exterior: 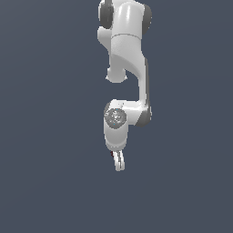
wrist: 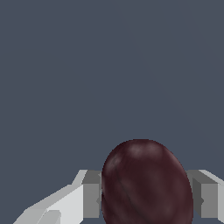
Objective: Pick up the object and move it to a goal position.
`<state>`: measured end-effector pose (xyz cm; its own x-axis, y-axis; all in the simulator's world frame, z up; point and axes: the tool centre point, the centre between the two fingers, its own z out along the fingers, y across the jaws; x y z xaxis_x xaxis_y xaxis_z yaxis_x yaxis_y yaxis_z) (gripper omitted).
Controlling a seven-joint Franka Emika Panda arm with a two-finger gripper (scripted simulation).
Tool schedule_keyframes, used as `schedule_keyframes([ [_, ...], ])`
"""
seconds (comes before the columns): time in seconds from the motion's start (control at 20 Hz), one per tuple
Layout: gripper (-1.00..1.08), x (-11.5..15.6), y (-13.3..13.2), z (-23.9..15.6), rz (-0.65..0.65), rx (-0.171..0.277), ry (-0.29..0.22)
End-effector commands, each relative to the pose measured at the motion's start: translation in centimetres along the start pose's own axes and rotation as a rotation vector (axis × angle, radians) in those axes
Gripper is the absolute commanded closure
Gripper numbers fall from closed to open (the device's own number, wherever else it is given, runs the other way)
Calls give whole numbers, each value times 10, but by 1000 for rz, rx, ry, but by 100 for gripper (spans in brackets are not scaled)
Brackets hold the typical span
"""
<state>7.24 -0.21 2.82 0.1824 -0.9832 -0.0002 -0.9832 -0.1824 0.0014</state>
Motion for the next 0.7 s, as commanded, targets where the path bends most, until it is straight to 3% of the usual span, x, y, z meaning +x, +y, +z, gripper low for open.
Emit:
schedule_keyframes([
  [0.0, 108, -2, 3, -1, 0, 1, 0],
  [0.65, 108, -31, 47, -8, -1, 1, 0],
])
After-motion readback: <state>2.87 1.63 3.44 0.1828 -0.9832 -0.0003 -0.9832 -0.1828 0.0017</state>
